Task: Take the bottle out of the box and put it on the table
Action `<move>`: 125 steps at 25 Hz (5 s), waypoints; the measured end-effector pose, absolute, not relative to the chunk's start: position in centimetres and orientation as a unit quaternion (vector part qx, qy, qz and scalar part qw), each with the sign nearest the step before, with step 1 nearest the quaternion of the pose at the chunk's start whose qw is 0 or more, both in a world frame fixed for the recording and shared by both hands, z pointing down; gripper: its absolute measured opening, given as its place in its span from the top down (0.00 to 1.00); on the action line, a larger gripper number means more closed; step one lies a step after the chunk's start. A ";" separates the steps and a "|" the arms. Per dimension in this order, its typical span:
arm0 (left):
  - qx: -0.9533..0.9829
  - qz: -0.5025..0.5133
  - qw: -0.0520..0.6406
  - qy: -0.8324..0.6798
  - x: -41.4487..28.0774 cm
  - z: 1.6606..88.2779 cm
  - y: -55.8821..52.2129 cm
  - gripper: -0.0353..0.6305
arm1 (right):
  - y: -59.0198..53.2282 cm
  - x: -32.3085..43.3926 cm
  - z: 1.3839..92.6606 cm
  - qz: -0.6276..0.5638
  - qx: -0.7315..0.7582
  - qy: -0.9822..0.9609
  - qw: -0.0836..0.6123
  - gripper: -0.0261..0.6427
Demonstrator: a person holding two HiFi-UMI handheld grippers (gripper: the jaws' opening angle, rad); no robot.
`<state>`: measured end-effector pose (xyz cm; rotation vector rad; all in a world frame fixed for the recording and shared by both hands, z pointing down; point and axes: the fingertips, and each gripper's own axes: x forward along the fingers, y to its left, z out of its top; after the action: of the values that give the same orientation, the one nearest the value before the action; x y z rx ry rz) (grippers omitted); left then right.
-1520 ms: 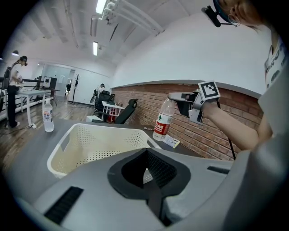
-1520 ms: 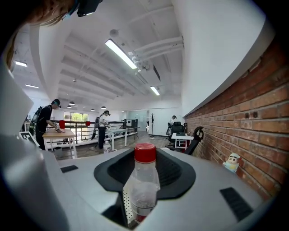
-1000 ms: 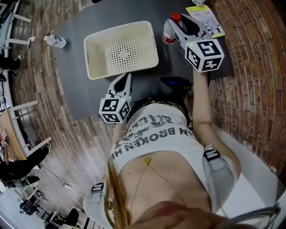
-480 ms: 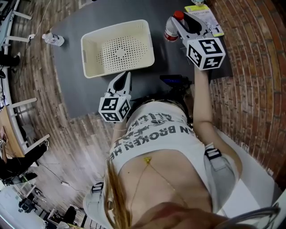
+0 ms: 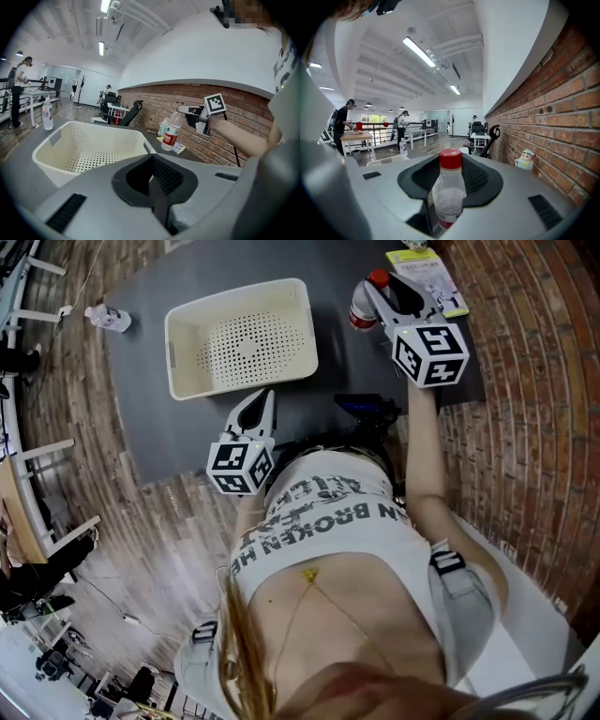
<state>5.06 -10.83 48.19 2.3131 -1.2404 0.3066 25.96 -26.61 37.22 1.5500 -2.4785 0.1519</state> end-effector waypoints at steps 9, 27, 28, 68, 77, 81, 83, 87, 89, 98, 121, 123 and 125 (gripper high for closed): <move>0.845 0.114 0.249 -0.460 5.6 48.3 -10.6 0.94 | -26.3 27.1 40.6 0.065 0.525 -0.840 0.123 0.75; 0.840 0.112 0.253 -0.467 5.5 48.8 -10.1 0.94 | -26.4 28.8 46.7 0.095 0.539 -0.822 0.161 0.75; 0.840 0.112 0.253 -0.467 5.5 48.8 -10.1 0.94 | -26.3 28.9 47.0 0.097 0.539 -0.821 0.163 0.75; 0.845 0.117 0.246 -0.460 5.7 48.5 -10.7 0.94 | -24.2 29.4 48.9 0.081 0.557 -0.815 0.136 0.75; 0.846 0.113 0.243 -0.460 5.6 48.3 -10.9 0.94 | -24.4 29.4 49.1 0.082 0.559 -0.814 0.135 0.75; 0.847 0.112 0.242 -0.460 5.6 48.2 -10.9 0.94 | -24.4 29.4 49.1 0.083 0.560 -0.813 0.135 0.75; 0.846 0.110 0.242 -0.461 5.5 48.1 -11.0 0.94 | -24.4 29.4 49.0 0.083 0.560 -0.813 0.135 0.75; 0.847 0.109 0.242 -0.461 5.5 48.0 -11.1 0.94 | -24.3 29.4 48.6 0.097 0.559 -0.815 0.120 0.75; 0.847 0.109 0.241 -0.462 5.5 48.0 -11.1 0.94 | -23.9 29.6 48.2 0.105 0.562 -0.813 0.107 0.75; 0.848 0.108 0.243 -0.459 5.7 48.3 -11.1 0.94 | -22.2 30.7 47.6 0.093 0.588 -0.797 0.103 0.88; 0.869 0.078 0.214 -0.439 8.3 45.7 -12.1 0.94 | -15.8 19.2 44.1 0.103 0.432 -0.894 0.061 0.95; 0.868 0.073 0.208 -0.444 8.2 45.4 -12.2 0.94 | -15.3 17.6 43.7 0.106 0.411 -0.904 0.052 0.95; 0.868 0.068 0.200 -0.449 8.1 44.9 -12.4 0.94 | -14.8 16.1 43.0 0.106 0.391 -0.913 0.043 0.95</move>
<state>8.06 -12.40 44.89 2.4255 -1.2559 0.1888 16.13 -14.84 43.01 1.1967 -2.7927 0.3251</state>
